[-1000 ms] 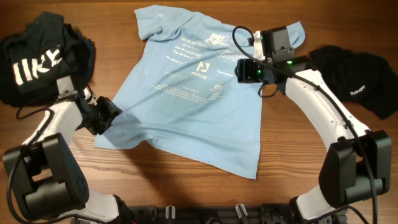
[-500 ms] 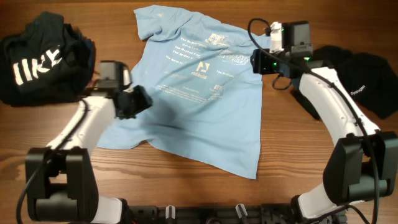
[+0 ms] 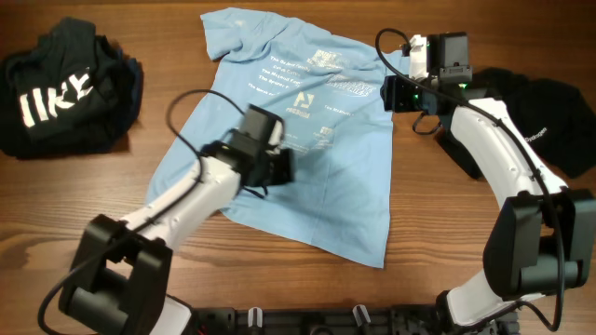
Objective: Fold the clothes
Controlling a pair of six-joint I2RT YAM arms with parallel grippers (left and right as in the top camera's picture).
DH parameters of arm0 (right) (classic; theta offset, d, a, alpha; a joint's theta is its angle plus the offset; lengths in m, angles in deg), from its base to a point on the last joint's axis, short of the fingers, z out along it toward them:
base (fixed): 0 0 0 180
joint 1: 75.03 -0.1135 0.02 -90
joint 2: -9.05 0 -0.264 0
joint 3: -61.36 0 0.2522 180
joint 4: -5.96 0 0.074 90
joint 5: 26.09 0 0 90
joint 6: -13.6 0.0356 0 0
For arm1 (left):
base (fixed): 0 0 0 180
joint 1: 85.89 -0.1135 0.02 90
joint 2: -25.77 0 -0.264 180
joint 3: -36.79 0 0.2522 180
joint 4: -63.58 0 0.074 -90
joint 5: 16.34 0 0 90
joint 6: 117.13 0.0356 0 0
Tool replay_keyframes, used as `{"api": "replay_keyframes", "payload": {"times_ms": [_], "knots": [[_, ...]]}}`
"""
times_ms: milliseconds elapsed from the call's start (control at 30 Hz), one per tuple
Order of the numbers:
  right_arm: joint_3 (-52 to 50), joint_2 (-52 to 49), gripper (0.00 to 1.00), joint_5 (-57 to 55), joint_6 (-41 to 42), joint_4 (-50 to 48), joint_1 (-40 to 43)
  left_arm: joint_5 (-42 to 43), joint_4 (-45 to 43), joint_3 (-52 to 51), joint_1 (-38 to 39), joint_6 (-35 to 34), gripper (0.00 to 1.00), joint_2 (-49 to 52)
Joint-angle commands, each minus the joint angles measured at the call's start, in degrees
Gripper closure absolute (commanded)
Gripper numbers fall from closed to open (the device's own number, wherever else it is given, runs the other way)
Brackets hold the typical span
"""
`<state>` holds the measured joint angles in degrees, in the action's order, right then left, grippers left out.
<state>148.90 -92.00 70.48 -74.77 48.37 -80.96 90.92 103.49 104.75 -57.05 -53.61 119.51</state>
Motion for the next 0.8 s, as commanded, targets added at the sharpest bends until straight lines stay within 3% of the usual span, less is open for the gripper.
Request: {"api": "replay_keyframes", "payload": {"times_ms": [0, 200, 400, 767], "knots": [[1.0, -1.0, 0.28, -0.6, 0.1, 0.8, 0.1, 4.0, 2.8, 0.6, 5.2, -0.4, 0.96, -1.0], [1.0, -1.0, 0.28, 0.3, 0.0, 2.3, 0.1, 3.7, 11.8, 0.6, 6.8, -2.4, 0.96, -0.9], [1.0, -1.0, 0.28, 2.7, 0.2, 2.5, 0.1, -3.3, 17.7, 0.6, 5.5, -8.5, 0.96, -0.1], [1.0, -1.0, 0.28, 2.7, 0.2, 3.3, 0.0, -4.9, 17.4, 0.4, -0.7, -10.5, 0.96, 8.2]]}}
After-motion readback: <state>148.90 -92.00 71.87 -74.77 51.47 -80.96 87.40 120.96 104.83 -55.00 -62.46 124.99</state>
